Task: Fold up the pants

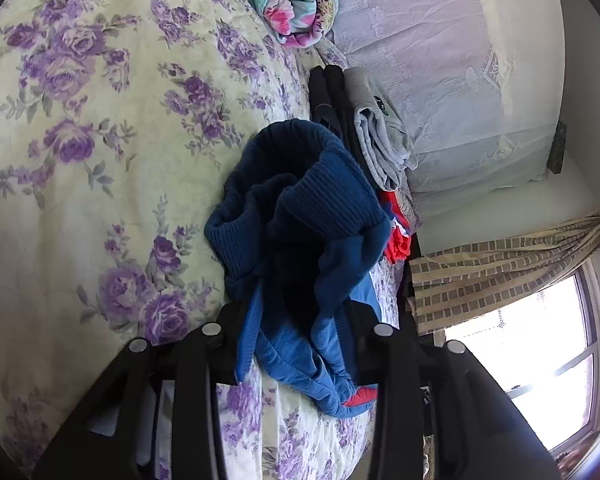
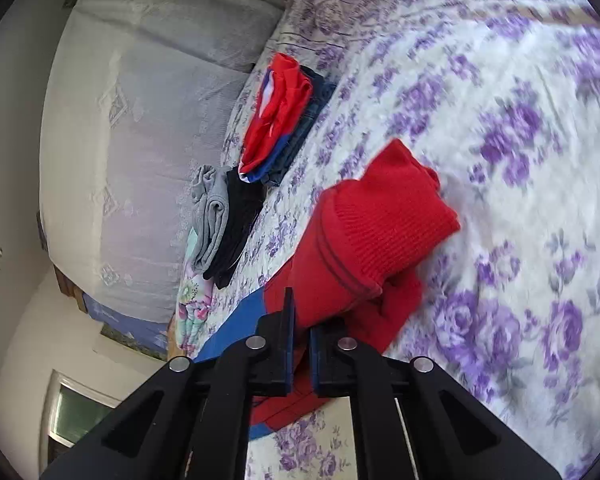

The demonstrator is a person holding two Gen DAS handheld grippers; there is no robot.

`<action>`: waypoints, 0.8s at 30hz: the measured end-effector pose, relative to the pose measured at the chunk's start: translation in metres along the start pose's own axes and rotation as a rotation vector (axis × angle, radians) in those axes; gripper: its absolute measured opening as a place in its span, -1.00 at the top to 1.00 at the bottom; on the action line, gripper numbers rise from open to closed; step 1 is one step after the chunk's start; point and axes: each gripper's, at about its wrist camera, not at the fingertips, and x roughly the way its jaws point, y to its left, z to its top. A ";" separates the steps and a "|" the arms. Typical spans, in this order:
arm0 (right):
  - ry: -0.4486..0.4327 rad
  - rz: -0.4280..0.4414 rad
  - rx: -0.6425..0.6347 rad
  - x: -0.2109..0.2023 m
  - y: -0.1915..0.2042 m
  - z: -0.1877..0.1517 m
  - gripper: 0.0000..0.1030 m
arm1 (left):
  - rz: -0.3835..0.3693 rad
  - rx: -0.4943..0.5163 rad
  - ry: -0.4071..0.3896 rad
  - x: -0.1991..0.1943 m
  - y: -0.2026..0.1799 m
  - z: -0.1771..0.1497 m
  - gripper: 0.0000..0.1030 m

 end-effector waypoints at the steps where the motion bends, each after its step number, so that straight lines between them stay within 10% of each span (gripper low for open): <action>1: 0.028 -0.021 0.023 0.002 -0.009 0.000 0.89 | 0.001 0.005 0.000 0.000 -0.001 0.000 0.35; 6: 0.070 0.033 0.140 -0.013 -0.035 -0.013 0.77 | 0.012 0.012 -0.001 -0.003 -0.003 -0.003 0.32; 9: 0.040 0.022 0.115 -0.030 -0.028 -0.018 -0.22 | 0.012 0.021 -0.016 -0.012 -0.007 -0.010 0.09; 24: -0.006 0.009 0.165 0.018 -0.022 -0.005 -0.15 | 0.046 -0.057 -0.069 -0.022 -0.015 -0.020 -0.51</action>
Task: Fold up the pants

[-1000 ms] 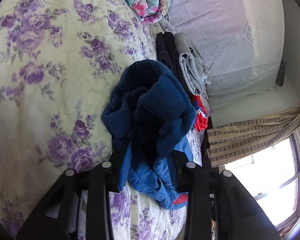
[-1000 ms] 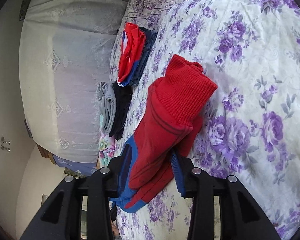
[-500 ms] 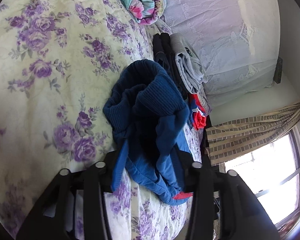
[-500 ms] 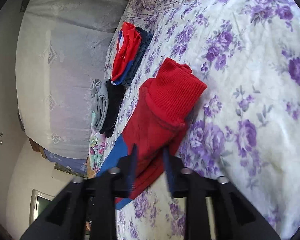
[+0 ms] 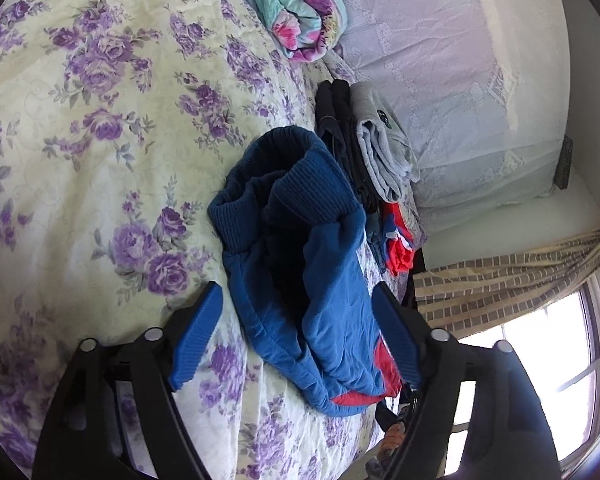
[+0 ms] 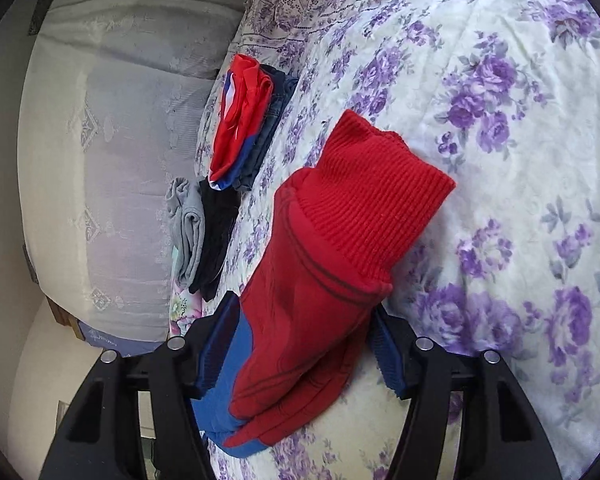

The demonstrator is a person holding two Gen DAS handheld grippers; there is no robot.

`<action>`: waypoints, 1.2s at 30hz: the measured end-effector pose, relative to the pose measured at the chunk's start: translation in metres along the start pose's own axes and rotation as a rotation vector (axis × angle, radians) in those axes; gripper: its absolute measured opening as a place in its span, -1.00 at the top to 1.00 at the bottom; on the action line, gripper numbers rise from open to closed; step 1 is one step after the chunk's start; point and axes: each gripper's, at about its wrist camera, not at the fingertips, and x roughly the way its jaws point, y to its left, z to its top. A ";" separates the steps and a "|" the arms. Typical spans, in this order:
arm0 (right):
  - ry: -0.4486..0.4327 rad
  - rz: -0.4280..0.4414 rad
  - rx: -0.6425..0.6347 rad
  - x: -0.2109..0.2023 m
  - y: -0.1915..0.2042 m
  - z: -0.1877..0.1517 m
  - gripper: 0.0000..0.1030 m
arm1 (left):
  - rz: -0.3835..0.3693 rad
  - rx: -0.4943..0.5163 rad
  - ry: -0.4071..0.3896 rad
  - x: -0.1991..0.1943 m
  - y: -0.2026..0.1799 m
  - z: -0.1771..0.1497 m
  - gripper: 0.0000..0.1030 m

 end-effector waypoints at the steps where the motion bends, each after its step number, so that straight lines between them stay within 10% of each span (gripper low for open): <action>1: 0.006 0.011 0.006 0.003 -0.003 0.000 0.12 | 0.008 -0.004 -0.005 0.003 -0.003 0.001 -0.58; 4: 0.044 0.055 0.063 0.014 -0.021 0.000 0.74 | 0.060 0.018 -0.016 0.012 -0.014 0.004 -0.67; 17: 0.070 0.094 0.063 0.015 -0.020 0.002 0.77 | 0.206 0.079 -0.017 0.033 -0.025 0.004 -0.66; 22: 0.072 0.099 0.063 0.014 -0.022 0.003 0.77 | 0.090 0.042 0.013 0.046 -0.014 0.015 0.57; 27: 0.090 0.077 0.032 0.014 -0.005 0.011 0.75 | 0.040 0.030 0.001 0.038 -0.019 0.026 0.69; 36: 0.083 0.227 -0.250 0.026 0.139 0.060 0.79 | -0.033 0.192 -0.195 -0.046 -0.134 0.072 0.71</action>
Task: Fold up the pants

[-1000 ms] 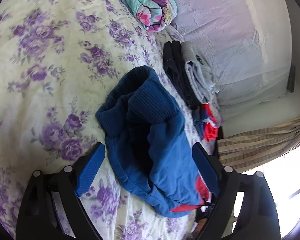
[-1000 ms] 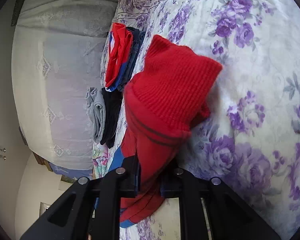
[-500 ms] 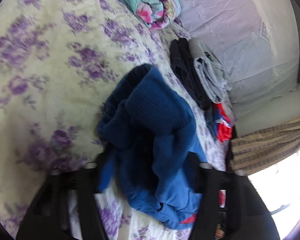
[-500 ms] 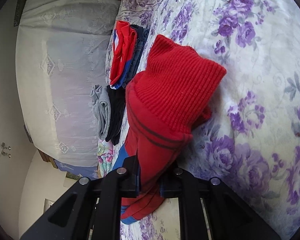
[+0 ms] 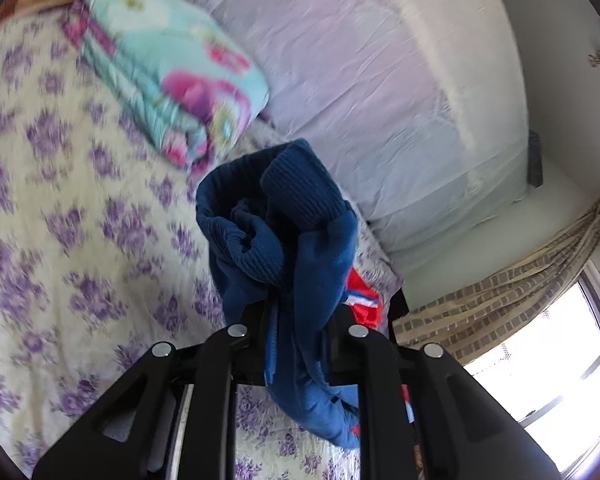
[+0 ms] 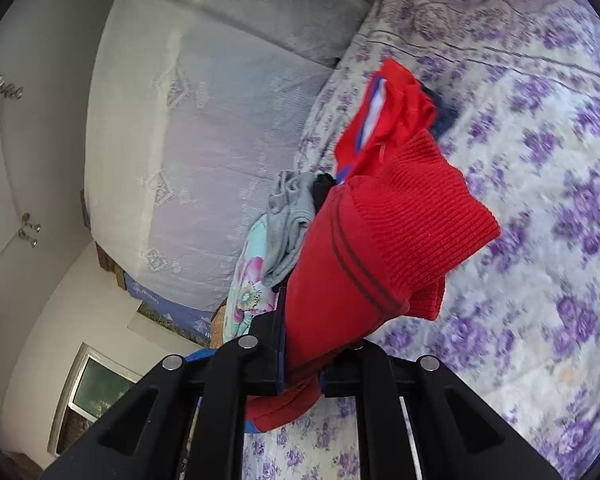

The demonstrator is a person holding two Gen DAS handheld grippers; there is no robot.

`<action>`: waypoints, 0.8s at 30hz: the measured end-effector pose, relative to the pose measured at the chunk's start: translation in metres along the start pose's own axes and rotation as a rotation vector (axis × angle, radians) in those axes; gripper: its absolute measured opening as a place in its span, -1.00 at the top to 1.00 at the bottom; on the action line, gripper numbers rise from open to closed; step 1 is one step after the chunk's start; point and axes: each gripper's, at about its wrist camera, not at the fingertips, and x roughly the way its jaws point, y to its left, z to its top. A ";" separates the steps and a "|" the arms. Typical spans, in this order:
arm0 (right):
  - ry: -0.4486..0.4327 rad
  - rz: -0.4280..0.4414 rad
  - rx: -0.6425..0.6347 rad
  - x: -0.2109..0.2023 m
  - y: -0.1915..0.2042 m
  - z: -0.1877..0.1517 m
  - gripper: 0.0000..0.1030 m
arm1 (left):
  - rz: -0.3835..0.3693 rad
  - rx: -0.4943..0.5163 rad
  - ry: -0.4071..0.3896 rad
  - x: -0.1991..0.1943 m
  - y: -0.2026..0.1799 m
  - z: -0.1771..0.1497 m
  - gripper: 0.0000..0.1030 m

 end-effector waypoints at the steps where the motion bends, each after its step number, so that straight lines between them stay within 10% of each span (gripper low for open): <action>1: 0.017 -0.001 0.002 0.004 -0.004 -0.003 0.79 | 0.007 -0.001 -0.002 -0.010 0.002 -0.002 0.69; 8: 0.159 -0.146 0.271 0.025 -0.127 -0.055 0.79 | 0.222 -0.322 0.228 -0.010 0.144 -0.070 0.55; 10: 0.152 -0.127 0.277 0.024 -0.131 -0.056 0.79 | 0.138 -0.390 0.211 -0.006 0.172 -0.082 0.50; 17: 0.127 -0.146 0.099 0.020 -0.076 -0.036 0.79 | 0.216 -0.124 0.139 0.005 0.118 -0.052 0.35; 20: 0.186 -0.273 0.051 0.018 -0.094 -0.041 0.63 | 0.288 -0.186 0.187 -0.001 0.133 -0.060 -0.17; 24: 0.180 -0.216 0.145 -0.012 -0.124 -0.056 0.56 | 0.243 -0.204 0.131 -0.041 0.151 -0.075 -0.14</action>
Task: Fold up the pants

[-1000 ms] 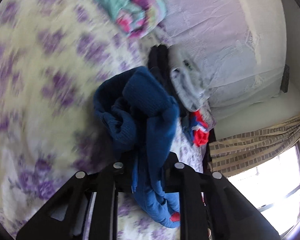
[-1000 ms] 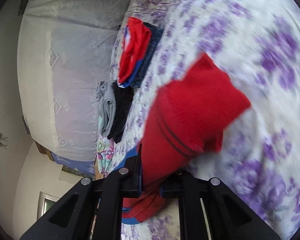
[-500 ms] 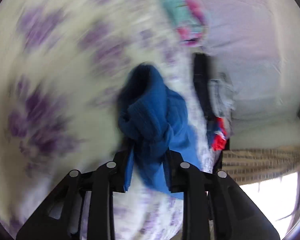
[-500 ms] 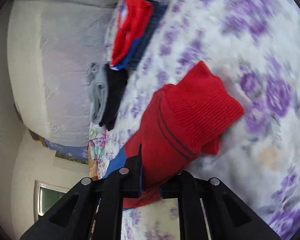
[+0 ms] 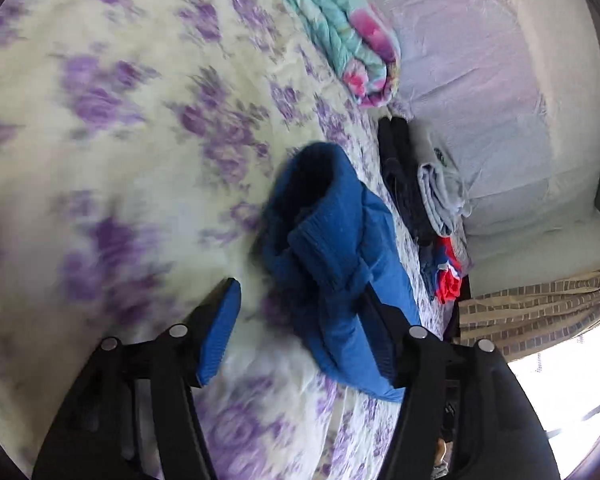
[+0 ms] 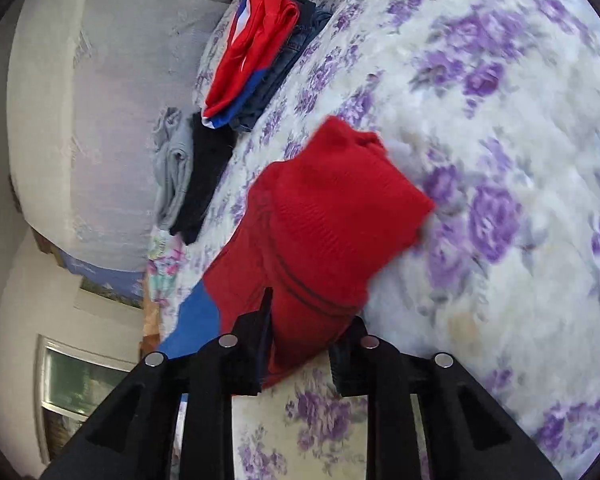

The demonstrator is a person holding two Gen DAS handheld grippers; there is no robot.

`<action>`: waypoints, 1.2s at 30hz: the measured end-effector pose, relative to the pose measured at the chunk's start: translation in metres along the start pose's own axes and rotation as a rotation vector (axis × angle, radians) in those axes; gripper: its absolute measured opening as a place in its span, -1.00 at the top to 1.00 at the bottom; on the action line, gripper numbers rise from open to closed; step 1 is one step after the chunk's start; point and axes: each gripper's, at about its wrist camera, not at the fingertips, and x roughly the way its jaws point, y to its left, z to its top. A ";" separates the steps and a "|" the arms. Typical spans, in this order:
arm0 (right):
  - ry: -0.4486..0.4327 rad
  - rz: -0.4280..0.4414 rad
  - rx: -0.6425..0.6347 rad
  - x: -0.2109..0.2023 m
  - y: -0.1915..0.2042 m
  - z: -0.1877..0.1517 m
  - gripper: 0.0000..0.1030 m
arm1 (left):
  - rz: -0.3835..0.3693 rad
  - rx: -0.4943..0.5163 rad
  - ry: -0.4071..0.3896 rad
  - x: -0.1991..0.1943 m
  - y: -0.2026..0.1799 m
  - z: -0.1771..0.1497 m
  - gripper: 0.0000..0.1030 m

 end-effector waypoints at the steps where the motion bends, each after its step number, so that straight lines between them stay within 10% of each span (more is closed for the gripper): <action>1: -0.017 -0.002 0.006 -0.011 0.000 -0.003 0.51 | 0.031 0.002 -0.054 -0.018 0.000 -0.004 -0.16; 4: -0.193 -0.123 -0.038 -0.054 0.013 -0.010 0.24 | 0.148 0.103 -0.221 -0.064 -0.021 -0.016 -0.39; 7: -0.361 -0.140 -0.147 -0.079 0.053 -0.022 0.23 | 0.103 0.236 -0.210 -0.069 -0.063 -0.028 -0.48; 15: 0.101 0.105 -0.363 0.087 0.151 -0.088 0.00 | -0.016 0.471 0.085 0.090 -0.152 -0.091 -0.57; 18: 0.191 0.047 -0.304 0.130 0.130 -0.094 0.05 | 0.100 0.495 0.127 0.140 -0.139 -0.090 -0.43; 20: 0.190 0.053 -0.235 0.121 0.100 -0.079 0.67 | 0.098 0.502 0.136 0.135 -0.123 -0.082 0.14; 28: -0.098 0.042 0.065 -0.004 -0.016 -0.001 1.00 | -0.060 0.183 0.060 0.050 -0.035 -0.019 0.47; 30: -0.145 -0.036 -0.019 -0.013 0.008 -0.006 0.94 | -0.041 0.212 0.013 0.033 -0.044 -0.025 0.36; 31: -0.173 -0.054 -0.092 -0.015 0.030 -0.012 0.78 | -0.016 0.265 -0.025 0.026 -0.059 -0.031 0.00; 33: -0.162 -0.004 -0.206 -0.005 0.067 -0.021 0.00 | 0.023 0.384 -0.087 0.018 -0.093 -0.047 -0.62; 34: -0.122 0.025 -0.269 0.012 0.092 -0.028 -0.38 | 0.023 0.457 -0.098 0.020 -0.115 -0.057 -0.69; 36: -0.013 0.069 -0.349 0.052 0.127 -0.041 -0.38 | -0.023 0.572 -0.028 0.042 -0.153 -0.077 -0.71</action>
